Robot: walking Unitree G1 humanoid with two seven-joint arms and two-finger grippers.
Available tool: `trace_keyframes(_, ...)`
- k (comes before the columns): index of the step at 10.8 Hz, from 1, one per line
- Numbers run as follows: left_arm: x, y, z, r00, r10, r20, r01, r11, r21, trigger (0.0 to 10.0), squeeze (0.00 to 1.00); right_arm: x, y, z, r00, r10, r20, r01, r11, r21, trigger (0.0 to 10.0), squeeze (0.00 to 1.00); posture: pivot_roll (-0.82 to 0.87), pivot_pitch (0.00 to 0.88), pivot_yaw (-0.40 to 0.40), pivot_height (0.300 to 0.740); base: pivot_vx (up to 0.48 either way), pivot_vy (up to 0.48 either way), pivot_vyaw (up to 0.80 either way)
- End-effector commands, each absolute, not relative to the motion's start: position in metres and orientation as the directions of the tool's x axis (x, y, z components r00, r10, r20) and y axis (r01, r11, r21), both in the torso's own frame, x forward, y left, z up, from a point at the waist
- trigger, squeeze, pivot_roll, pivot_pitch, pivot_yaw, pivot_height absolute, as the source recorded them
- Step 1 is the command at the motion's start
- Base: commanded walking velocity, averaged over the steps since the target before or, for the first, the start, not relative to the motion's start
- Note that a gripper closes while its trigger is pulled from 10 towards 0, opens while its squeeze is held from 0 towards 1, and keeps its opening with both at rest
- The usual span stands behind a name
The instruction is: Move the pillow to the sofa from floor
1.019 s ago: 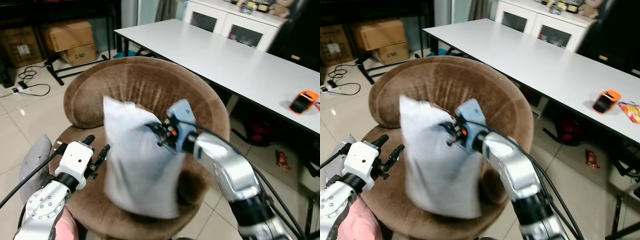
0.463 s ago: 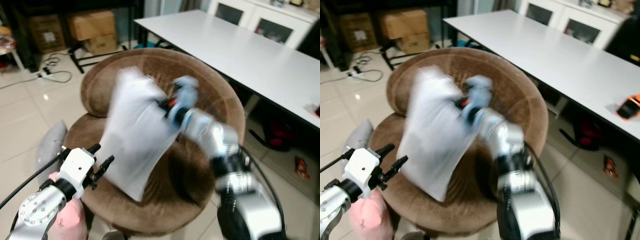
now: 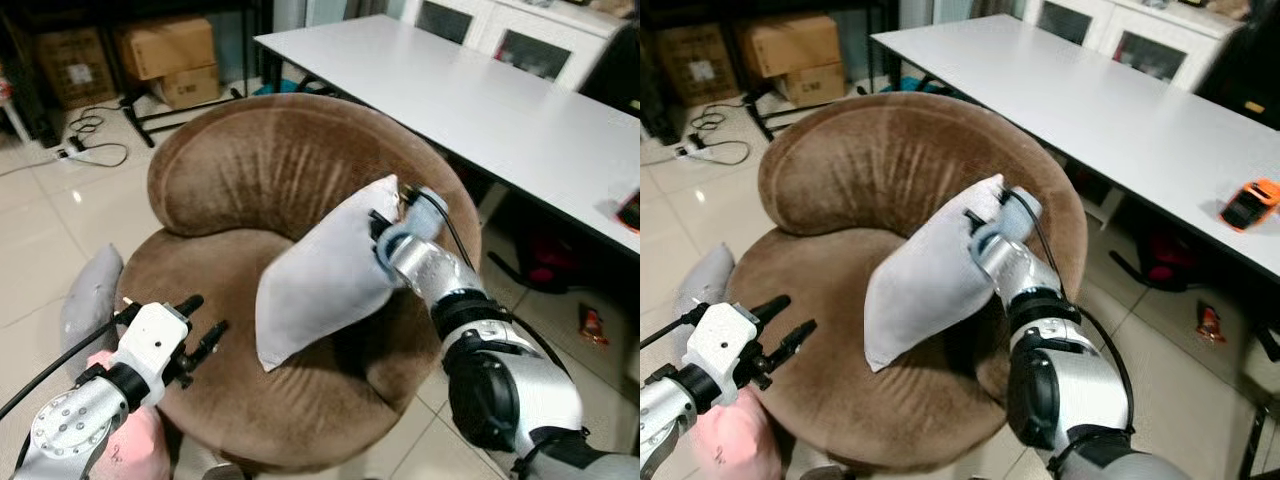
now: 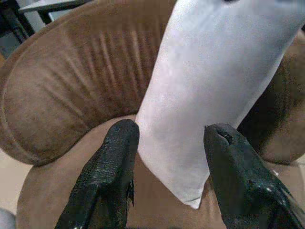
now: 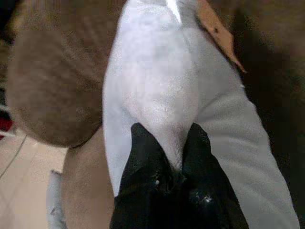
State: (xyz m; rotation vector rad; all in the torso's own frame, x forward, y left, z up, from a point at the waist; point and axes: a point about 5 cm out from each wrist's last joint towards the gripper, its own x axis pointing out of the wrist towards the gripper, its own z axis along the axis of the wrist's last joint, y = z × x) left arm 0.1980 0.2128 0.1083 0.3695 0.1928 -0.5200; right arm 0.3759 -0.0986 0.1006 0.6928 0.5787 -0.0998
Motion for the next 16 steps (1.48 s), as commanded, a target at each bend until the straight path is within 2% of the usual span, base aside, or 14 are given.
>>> trace_keyframes(1, 0.196, 0.212, 0.109, 0.839, -0.465, -0.283, 0.537, 0.793, 0.287, 10.0, 0.00, 0.379, -0.105, 0.104, 0.847, 0.064, -0.527, 0.299, 0.763, 0.573, 10.0, 0.00, 0.06, 0.000, -0.107, 0.740, 0.000, 0.000, 0.00)
trace_keyframes(2, 0.197, 0.212, 0.109, 0.834, -0.471, -0.288, 0.545, 0.787, 0.289, 10.0, 0.00, 0.377, -0.109, 0.097, 0.835, 0.021, -0.550, 0.329, 0.782, 0.529, 10.0, 0.00, 0.06, 0.000, -0.102, 0.740, 0.000, 0.000, 0.00)
trace_keyframes(3, 0.199, 0.210, 0.112, 0.828, -0.487, -0.278, 0.555, 0.783, 0.282, 10.0, 0.00, 0.377, -0.117, 0.095, 0.843, -0.038, -0.536, 0.328, 0.827, 0.457, 10.0, 1.00, 0.06, 0.000, -0.099, 0.740, 0.000, 0.000, 0.00)
trace_keyframes(6, 0.197, 0.205, 0.113, 0.803, -0.530, -0.273, 0.590, 0.771, 0.239, 10.0, 0.00, 0.379, -0.130, 0.098, 0.885, -0.045, -0.463, 0.284, 0.841, 0.461, 10.0, 1.00, 0.06, 0.000, -0.103, 0.740, 0.000, 0.000, 0.00)
trace_keyframes(8, 0.198, 0.203, 0.116, 0.807, -0.537, -0.246, 0.585, 0.782, 0.215, 10.0, 0.00, 0.381, -0.154, 0.113, 0.952, -0.055, -0.301, 0.166, 0.919, 0.359, 10.0, 1.00, 0.05, 0.000, -0.096, 0.740, 0.000, 0.000, 0.00)
trace_keyframes(9, 0.202, 0.205, 0.118, 0.829, -0.513, -0.223, 0.555, 0.802, 0.218, 10.0, 0.00, 0.380, -0.166, 0.119, 0.963, -0.103, -0.250, 0.171, 0.948, 0.267, 10.0, 0.48, 0.05, 0.000, -0.086, 0.740, 0.000, 0.000, 0.00)
trace_keyframes(10, 0.212, 0.209, 0.122, 0.913, -0.380, -0.148, 0.406, 0.887, 0.222, 10.0, 0.00, 0.368, -0.181, 0.126, 0.986, -0.057, -0.156, 0.090, 0.974, 0.209, 10.0, 0.00, 0.03, 0.000, -0.070, 0.740, 0.000, 0.000, 0.00)
trace_keyframes(11, 0.215, 0.211, 0.123, 0.941, -0.313, -0.129, 0.335, 0.917, 0.215, 10.0, 0.00, 0.358, -0.182, 0.129, 0.993, 0.006, -0.116, 0.018, 0.980, 0.198, 10.0, 0.00, 0.02, 0.000, -0.067, 0.740, 0.000, 0.000, 0.00)
trace_keyframes(12, 0.215, 0.208, 0.124, 0.962, -0.258, -0.095, 0.272, 0.940, 0.204, 10.0, 0.00, 0.338, -0.180, 0.128, 0.994, 0.063, -0.086, -0.052, 0.991, 0.126, 10.0, 0.00, 0.00, 0.000, -0.058, 0.740, 0.000, 0.000, 0.00)
trace_keyframes(13, 0.213, 0.201, 0.121, 0.973, -0.214, -0.082, 0.226, 0.956, 0.186, 10.0, 0.00, 0.304, -0.165, 0.121, 0.979, 0.183, -0.094, -0.180, 0.983, 0.047, 10.0, 0.00, -0.01, 0.000, -0.058, 0.740, 0.000, 0.000, 0.00)
trace_keyframes(14, 0.211, 0.196, 0.119, 0.974, -0.212, -0.079, 0.223, 0.959, 0.177, 10.0, 0.00, 0.288, -0.158, 0.114, 0.972, 0.204, -0.120, -0.203, 0.979, 0.018, 10.0, 0.00, -0.02, 0.000, -0.057, 0.740, 0.000, 0.000, 0.00)
trace_keyframes(15, 0.209, 0.191, 0.118, 0.978, -0.196, -0.067, 0.205, 0.964, 0.170, 10.0, 0.00, 0.273, -0.155, 0.103, 0.970, 0.181, -0.161, -0.174, 0.983, 0.055, 10.0, 0.00, -0.02, 0.000, -0.056, 0.740, 0.000, 0.000, 0.00)
trace_keyframes(16, 0.207, 0.189, 0.115, 0.980, -0.185, -0.073, 0.195, 0.967, 0.166, 10.0, 0.00, 0.259, -0.156, 0.098, 0.970, 0.155, -0.188, -0.159, 0.987, -0.007, 10.0, 0.00, -0.03, 0.000, -0.054, 0.740, 0.000, 0.000, 0.00)
